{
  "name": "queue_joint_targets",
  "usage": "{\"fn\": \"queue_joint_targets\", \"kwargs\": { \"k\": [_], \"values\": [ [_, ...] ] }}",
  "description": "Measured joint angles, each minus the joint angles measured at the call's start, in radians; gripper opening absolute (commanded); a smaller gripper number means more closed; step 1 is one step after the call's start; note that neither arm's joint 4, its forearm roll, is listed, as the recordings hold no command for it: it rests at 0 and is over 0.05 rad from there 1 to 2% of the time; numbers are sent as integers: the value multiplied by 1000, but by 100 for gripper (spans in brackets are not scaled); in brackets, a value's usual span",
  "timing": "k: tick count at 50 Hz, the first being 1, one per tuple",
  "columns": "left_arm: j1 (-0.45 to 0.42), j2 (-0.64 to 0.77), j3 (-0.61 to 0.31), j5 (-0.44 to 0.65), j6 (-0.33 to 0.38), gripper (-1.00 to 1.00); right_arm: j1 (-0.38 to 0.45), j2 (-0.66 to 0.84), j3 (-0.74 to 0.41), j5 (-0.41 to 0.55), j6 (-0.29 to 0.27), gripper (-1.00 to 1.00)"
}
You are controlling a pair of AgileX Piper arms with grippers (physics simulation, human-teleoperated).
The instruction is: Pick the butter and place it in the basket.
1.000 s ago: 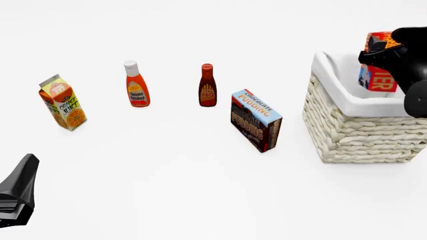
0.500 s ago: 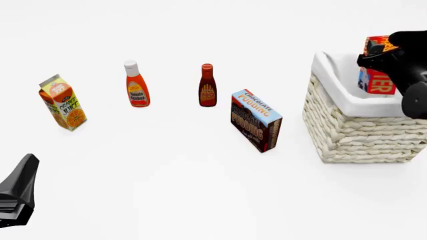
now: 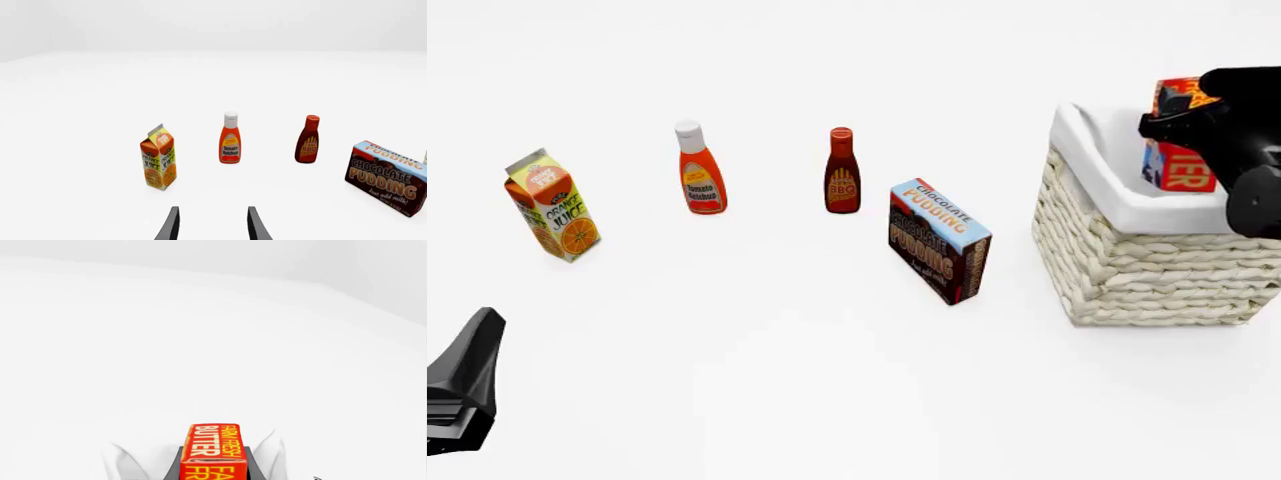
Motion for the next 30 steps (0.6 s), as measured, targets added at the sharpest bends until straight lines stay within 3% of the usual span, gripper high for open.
{"fn": "queue_joint_targets", "kwargs": {
  "k": [30],
  "values": [
    [0, 0, 0, 0, 0, 100, -2, 17, -10, 3, -10, -100]
  ]
}}
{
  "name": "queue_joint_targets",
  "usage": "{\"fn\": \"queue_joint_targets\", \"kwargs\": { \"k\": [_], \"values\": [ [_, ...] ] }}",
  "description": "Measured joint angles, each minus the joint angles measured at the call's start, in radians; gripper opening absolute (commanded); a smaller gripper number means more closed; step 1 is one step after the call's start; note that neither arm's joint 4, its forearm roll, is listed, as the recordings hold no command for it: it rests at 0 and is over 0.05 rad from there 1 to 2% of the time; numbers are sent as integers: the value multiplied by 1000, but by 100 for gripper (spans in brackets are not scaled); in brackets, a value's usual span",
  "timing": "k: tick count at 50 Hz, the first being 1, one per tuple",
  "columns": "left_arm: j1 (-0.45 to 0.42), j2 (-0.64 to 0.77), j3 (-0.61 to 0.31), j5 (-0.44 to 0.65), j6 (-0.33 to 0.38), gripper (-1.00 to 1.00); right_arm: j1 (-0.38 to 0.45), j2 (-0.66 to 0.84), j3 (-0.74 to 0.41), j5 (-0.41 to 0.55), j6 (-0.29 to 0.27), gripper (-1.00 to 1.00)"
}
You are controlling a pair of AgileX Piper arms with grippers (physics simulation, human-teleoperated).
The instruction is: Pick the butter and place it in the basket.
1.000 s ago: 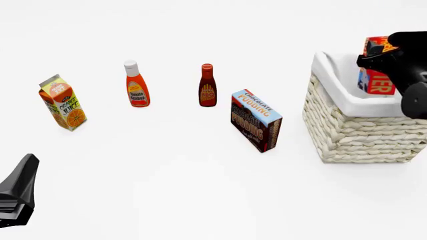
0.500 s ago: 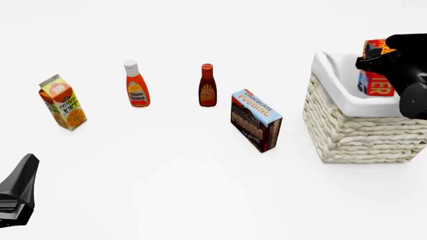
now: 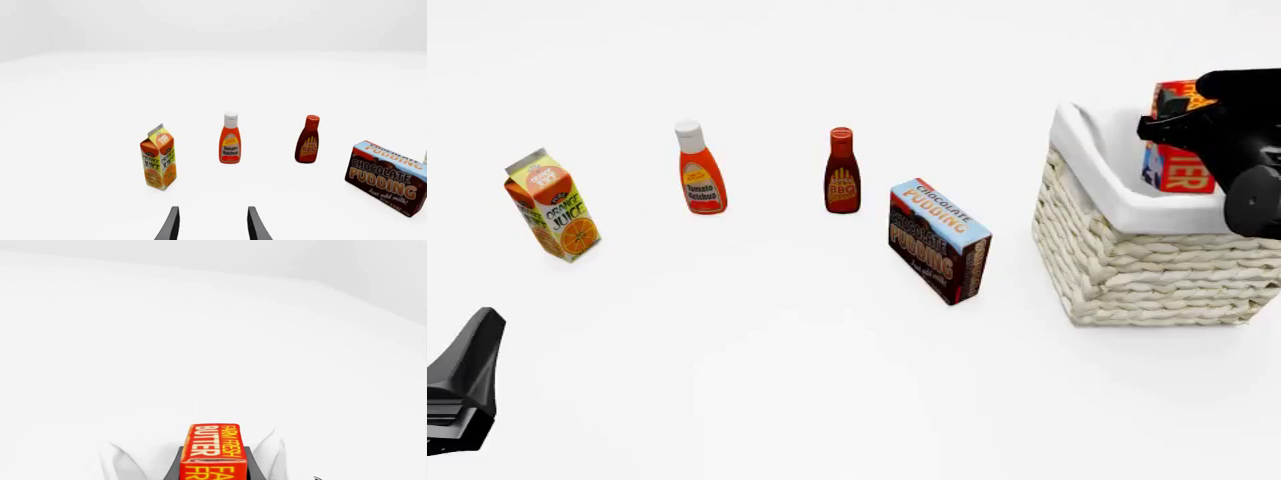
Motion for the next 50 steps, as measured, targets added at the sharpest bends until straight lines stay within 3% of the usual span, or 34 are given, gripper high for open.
{"fn": "queue_joint_targets", "kwargs": {
  "k": [50],
  "values": [
    [0, 0, 0, 0, 0, 100, -10, 15, -22, -9, 22, -100]
  ]
}}
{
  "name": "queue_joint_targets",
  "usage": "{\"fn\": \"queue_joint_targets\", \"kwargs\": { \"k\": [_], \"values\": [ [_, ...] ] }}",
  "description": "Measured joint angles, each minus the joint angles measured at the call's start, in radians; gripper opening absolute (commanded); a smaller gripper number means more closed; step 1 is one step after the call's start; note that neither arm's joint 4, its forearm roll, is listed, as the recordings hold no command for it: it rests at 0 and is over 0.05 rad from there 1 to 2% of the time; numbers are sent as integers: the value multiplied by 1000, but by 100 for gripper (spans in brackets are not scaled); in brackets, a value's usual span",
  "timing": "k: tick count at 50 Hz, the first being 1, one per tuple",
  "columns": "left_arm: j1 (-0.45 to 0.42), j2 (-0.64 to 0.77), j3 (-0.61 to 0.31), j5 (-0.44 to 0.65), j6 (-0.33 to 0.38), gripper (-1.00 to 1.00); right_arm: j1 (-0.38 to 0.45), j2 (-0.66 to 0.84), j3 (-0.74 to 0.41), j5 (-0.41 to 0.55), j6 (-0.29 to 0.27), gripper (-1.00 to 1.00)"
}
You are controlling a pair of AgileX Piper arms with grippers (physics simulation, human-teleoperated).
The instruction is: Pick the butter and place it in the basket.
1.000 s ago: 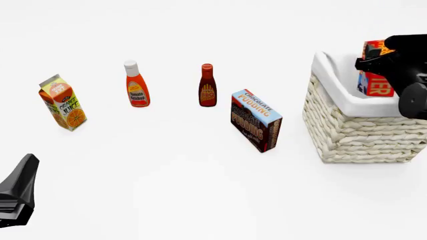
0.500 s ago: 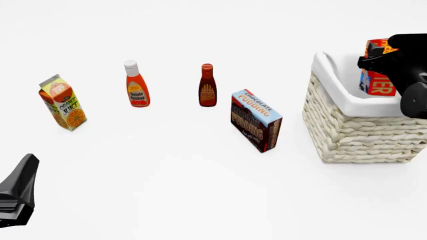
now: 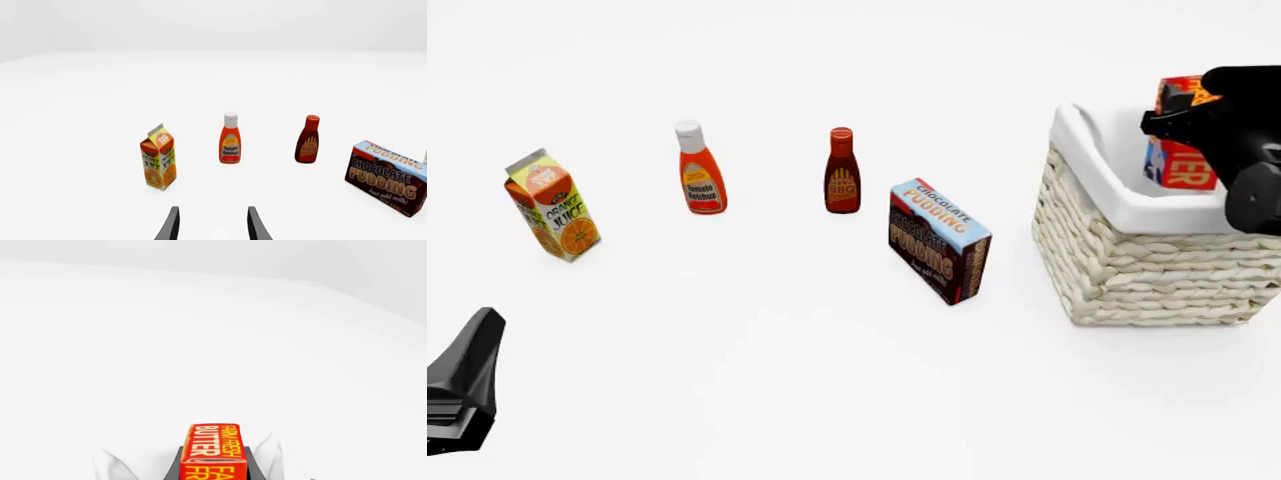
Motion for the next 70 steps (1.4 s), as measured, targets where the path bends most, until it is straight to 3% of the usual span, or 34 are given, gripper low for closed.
{"fn": "queue_joint_targets", "kwargs": {
  "k": [32, 33, 70],
  "values": [
    [0, 0, 0, 0, 0, 100, 11, 37, -45, 6, -2, -100],
    [0, 0, 0, 0, 0, 100, 11, 38, -46, 6, -3, 100],
    [0, 0, 0, 0, 0, 100, 8, -5, -43, -8, 8, 100]
  ]
}}
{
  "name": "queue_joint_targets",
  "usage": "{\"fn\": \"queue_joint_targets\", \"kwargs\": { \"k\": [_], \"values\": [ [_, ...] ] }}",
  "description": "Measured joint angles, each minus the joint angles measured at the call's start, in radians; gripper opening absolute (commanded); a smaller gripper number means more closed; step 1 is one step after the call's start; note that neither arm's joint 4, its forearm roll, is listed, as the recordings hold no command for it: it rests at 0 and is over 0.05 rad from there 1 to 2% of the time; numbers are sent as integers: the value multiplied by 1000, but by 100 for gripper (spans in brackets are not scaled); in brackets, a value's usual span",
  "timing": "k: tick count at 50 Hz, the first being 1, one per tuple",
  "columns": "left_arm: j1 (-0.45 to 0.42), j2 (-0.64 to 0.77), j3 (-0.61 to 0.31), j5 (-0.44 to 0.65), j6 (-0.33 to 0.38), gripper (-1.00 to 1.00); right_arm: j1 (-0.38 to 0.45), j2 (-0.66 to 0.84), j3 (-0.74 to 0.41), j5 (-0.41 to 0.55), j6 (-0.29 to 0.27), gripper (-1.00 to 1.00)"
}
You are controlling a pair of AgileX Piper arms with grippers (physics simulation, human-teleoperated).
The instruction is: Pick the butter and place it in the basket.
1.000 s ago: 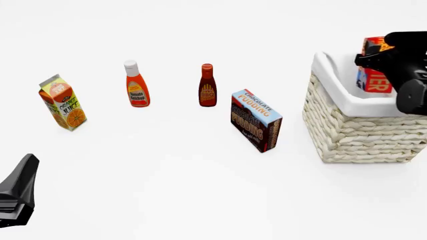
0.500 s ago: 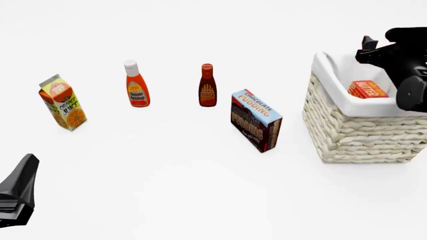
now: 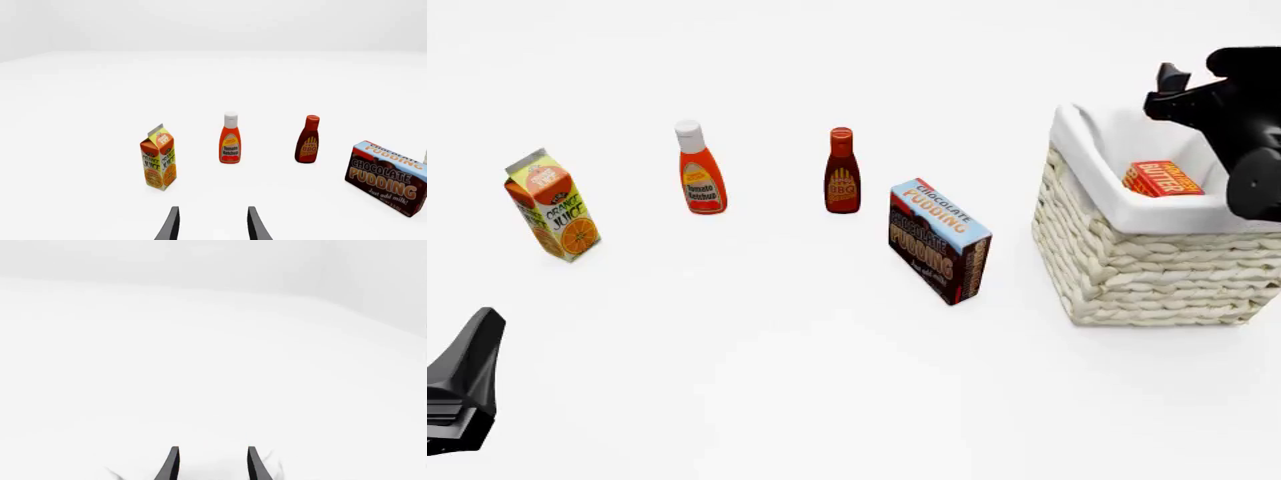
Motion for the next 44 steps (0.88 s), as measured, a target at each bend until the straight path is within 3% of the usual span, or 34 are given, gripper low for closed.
{"fn": "queue_joint_targets", "kwargs": {
  "k": [33, 44],
  "values": [
    [0, 0, 0, 0, 0, 100, -3, -322, 157, 100, 52, 100],
    [0, 0, 0, 0, 0, 100, 51, -373, 223, 65, 113, 100]
  ]
}}
